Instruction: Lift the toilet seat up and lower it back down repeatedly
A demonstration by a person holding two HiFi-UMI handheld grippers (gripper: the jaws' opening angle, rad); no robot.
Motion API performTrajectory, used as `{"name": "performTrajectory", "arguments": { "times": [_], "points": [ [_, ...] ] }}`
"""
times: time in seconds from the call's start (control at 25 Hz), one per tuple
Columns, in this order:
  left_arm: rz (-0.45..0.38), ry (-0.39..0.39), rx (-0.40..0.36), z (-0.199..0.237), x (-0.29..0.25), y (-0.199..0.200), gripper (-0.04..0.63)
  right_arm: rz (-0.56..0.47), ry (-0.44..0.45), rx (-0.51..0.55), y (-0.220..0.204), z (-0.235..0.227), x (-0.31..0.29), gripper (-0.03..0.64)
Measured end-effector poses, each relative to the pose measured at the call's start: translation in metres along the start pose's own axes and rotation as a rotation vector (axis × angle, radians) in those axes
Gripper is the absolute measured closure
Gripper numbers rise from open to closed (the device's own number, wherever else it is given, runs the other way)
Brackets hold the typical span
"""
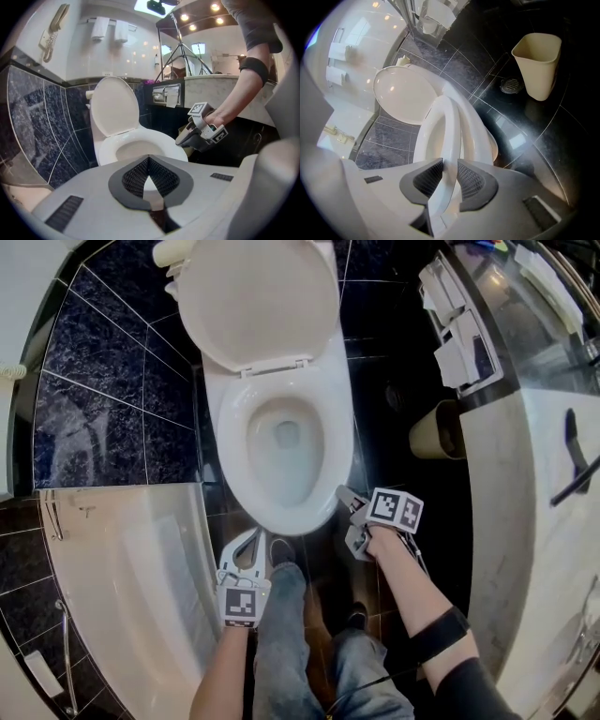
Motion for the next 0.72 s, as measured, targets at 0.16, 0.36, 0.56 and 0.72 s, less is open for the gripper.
{"name": "performTrajectory", "arguments": {
  "times": [0.16,0.36,0.56,0.72],
  "points": [
    [0.075,0.008,0.075,-0.008,0.007,-0.038,0.606,0.013,0.011,-0.001,0.005,0.014,0.01,0.508],
    [0.176,0.002,0.204,-0.025,-0.003,-0.086,0.606,0.025,0.016,0.011,0.01,0.026,0.019,0.509],
    [0.199,-0.037,0.243,-0.039,-0.035,-0.092,0.606,0.034,0.014,0.015,0.012,0.03,0.021,0.511],
    [0.149,-0.031,0.253,-0.034,-0.052,-0.071,0.606,0.031,0.018,0.007,0.011,0.031,0.02,0.512]
  ]
}}
Point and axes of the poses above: the fingertips, and each gripper's own axes: x backward along the fingers, z to its left, y out of its top, the point moved 2 cm from there along x, backward along the fingers, and after that the axes turned 1 degree about z, right-handed, at the moved point
